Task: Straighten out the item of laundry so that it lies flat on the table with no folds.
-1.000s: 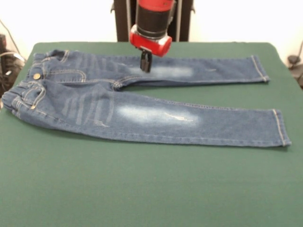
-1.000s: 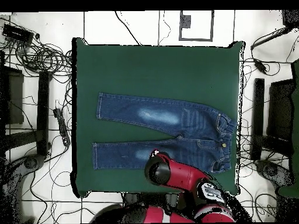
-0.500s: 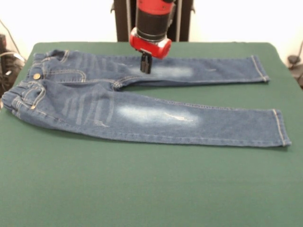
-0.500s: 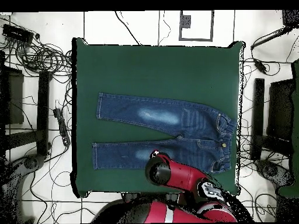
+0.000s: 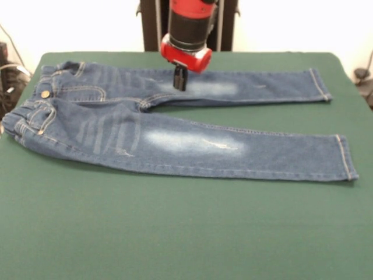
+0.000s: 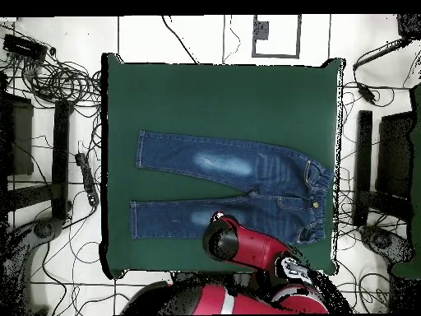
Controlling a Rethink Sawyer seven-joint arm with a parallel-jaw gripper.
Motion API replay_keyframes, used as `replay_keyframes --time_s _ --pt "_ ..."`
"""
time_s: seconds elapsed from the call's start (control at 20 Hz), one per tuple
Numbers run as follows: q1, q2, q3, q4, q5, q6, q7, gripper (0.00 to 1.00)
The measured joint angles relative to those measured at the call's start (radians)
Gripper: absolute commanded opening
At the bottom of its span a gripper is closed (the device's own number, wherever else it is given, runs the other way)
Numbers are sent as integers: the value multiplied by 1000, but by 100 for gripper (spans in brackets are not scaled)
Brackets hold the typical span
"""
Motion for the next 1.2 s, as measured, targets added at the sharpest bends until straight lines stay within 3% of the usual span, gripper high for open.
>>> replay_keyframes --time_s 0.6,1.2 --pt "40 5 -19 59 150 -92 1 0" --pt "39 5 -14 83 177 -138 1 0"
